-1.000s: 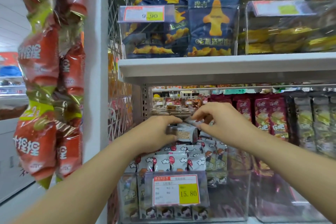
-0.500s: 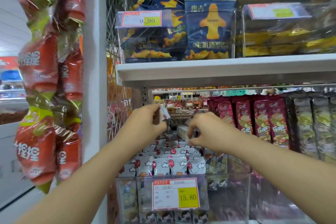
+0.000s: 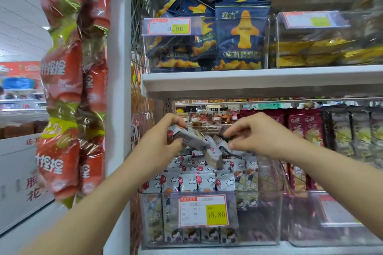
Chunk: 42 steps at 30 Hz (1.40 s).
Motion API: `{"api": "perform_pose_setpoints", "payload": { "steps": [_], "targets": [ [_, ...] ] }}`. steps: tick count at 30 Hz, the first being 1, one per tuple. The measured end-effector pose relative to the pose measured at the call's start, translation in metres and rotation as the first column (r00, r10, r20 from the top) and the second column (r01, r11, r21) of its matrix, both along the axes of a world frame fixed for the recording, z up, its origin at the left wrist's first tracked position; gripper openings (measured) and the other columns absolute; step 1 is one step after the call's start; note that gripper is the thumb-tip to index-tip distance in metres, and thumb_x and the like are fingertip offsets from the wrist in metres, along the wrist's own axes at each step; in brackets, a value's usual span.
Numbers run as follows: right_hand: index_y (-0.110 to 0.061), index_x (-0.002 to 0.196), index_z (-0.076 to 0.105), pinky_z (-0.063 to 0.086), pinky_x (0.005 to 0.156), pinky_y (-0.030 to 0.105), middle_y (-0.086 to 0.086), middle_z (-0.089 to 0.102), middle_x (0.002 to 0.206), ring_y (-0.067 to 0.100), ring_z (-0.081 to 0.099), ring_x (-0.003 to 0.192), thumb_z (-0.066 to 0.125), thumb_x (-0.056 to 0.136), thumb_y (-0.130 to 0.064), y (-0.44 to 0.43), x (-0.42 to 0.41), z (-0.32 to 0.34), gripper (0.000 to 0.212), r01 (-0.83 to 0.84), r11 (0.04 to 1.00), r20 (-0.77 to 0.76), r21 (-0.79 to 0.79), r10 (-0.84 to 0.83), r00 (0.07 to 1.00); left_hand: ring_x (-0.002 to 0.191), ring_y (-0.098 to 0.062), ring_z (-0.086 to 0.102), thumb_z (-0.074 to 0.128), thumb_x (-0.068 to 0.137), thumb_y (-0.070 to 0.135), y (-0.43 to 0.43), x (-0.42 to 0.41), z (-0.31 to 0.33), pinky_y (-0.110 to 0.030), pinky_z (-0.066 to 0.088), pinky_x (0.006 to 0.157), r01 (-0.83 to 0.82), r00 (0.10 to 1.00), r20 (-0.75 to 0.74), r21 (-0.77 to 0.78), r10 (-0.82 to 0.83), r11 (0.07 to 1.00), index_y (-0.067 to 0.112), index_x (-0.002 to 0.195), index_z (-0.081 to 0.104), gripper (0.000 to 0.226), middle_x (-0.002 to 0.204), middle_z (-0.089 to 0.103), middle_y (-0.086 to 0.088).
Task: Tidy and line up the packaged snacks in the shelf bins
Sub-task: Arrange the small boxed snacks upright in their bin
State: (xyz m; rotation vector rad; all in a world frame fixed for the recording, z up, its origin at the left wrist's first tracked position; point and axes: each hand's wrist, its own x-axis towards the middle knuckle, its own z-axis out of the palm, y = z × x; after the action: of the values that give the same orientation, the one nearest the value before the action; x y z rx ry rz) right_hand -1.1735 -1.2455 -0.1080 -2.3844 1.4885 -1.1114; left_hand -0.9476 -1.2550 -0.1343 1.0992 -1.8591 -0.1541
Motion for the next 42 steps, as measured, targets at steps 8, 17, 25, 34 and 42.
{"api": "perform_pose_setpoints", "payload": {
  "steps": [8, 17, 25, 34, 42],
  "targets": [
    [-0.032, 0.120, 0.059, 0.046, 0.087, 0.026, -0.015, 0.044, 0.126, -0.001, 0.048, 0.090, 0.058, 0.086, -0.004, -0.014, 0.018, -0.025, 0.044, -0.077, 0.992, -0.496, -0.102, 0.017, 0.868, 0.040, -0.007, 0.040, 0.058, 0.091, 0.034, 0.007, 0.004, -0.007, -0.016, 0.032, 0.038, -0.031, 0.999, 0.006, -0.020, 0.031, 0.999, 0.036, 0.092, 0.048, 0.010, 0.074, 0.067, -0.008],
    [-0.032, 0.098, 0.062, 0.049, 0.066, 0.009, -0.023, 0.059, 0.088, -0.011, 0.056, 0.071, 0.067, 0.084, -0.024, -0.007, 0.015, -0.001, 0.018, -0.054, 0.968, -0.086, -0.245, 0.034, 0.996, 0.059, 0.009, 0.052, 0.058, 0.091, 0.016, 0.018, 0.003, -0.002, -0.010, 0.041, 0.056, -0.059, 0.998, -0.051, -0.226, 0.048, 0.972, 0.041, 0.109, 0.041, 0.034, 0.113, 0.046, 0.024],
    [-0.031, 0.089, 0.065, 0.050, 0.067, 0.036, 0.000, 0.068, 0.072, 0.016, 0.061, 0.061, 0.050, 0.073, -0.065, 0.031, -0.029, 0.018, 0.040, 0.058, 0.985, -0.009, -0.160, -0.060, 0.998, 0.068, 0.004, 0.056, 0.062, 0.089, 0.016, 0.023, -0.030, 0.003, -0.011, 0.044, 0.057, 0.098, 0.977, -0.172, -0.181, -0.129, 0.979, 0.040, 0.116, 0.037, 0.044, 0.101, 0.050, 0.022],
    [-0.031, 0.080, 0.061, 0.046, 0.063, 0.035, -0.005, 0.062, 0.072, 0.012, 0.055, 0.066, 0.057, 0.079, -0.060, 0.048, -0.037, -0.015, 0.029, 0.119, 0.990, -0.199, -0.071, -0.131, 0.971, 0.096, -0.013, 0.063, 0.064, 0.086, 0.028, 0.007, -0.082, -0.010, -0.038, 0.053, 0.083, 0.306, 0.950, 0.035, 0.071, -0.309, 0.949, 0.038, 0.116, 0.043, 0.038, 0.119, 0.056, 0.013],
    [-0.029, 0.088, 0.052, 0.032, 0.097, 0.035, -0.012, 0.052, 0.071, 0.005, 0.043, 0.073, 0.043, 0.093, -0.053, 0.039, -0.024, -0.037, 0.026, 0.150, 0.982, -0.464, -0.116, -0.187, 0.866, 0.080, -0.001, 0.058, 0.059, 0.090, 0.030, -0.005, -0.073, -0.010, -0.025, 0.048, 0.073, 0.208, 0.872, 0.377, 0.289, -0.311, 0.934, 0.026, 0.104, 0.053, 0.016, 0.100, 0.063, 0.009]
  ]
}}
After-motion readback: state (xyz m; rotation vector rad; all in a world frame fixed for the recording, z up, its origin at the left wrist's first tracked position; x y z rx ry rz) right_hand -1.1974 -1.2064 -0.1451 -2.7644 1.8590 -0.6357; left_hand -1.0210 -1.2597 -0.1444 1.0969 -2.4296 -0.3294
